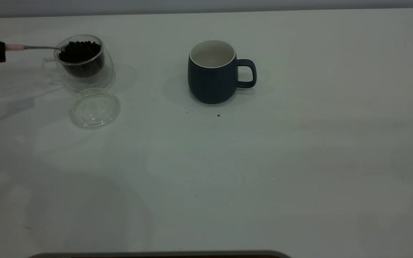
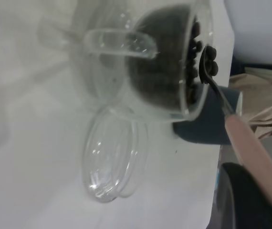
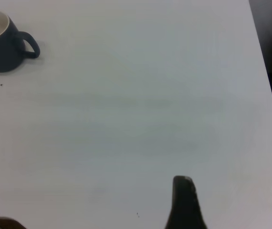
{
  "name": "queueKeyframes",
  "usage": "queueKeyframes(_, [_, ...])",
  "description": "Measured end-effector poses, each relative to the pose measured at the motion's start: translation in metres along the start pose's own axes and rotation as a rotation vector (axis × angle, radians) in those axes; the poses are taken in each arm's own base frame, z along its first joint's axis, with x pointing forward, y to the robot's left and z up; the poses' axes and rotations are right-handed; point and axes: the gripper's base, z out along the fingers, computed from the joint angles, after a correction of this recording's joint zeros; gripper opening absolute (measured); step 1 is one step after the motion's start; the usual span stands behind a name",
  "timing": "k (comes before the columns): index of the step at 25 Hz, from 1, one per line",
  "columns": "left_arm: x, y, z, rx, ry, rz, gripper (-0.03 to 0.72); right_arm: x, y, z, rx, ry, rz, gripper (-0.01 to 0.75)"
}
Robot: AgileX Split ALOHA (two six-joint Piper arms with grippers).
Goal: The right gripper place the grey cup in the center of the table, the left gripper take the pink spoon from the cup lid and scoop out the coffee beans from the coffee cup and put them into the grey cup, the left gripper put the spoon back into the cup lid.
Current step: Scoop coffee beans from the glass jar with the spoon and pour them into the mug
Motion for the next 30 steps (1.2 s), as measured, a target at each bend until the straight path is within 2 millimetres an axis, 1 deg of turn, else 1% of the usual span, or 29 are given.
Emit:
queueKeyframes(3, [-0.002, -0.006, -0.003, 0.003, -0.014, 0.010, 0.124, 0.000, 0.000, 0.000, 0.000, 0.000, 0.000, 0.570])
queueKeyframes(6, [-0.003, -0.008, -0.003, 0.006, -0.016, 0.001, 0.124, 0.000, 0.000, 0.000, 0.000, 0.000, 0.000, 0.570])
queueKeyframes(10, [-0.002, -0.013, 0.008, 0.012, 0.005, 0.007, 0.124, 0.000, 0.000, 0.000, 0.000, 0.000, 0.000, 0.570])
queueKeyframes(17, [0.005, -0.037, 0.056, 0.040, 0.097, 0.045, 0.124, 0.000, 0.000, 0.000, 0.000, 0.000, 0.000, 0.570])
queueKeyframes(23, [0.016, -0.058, 0.096, 0.067, 0.174, 0.080, 0.124, 0.000, 0.000, 0.000, 0.000, 0.000, 0.000, 0.570])
queueKeyframes(26, [0.023, -0.066, 0.112, 0.075, 0.212, 0.096, 0.124, 0.000, 0.000, 0.000, 0.000, 0.000, 0.000, 0.570])
queueKeyframes(30, [0.029, -0.078, 0.131, 0.107, 0.223, 0.103, 0.124, 0.000, 0.000, 0.000, 0.000, 0.000, 0.000, 0.570])
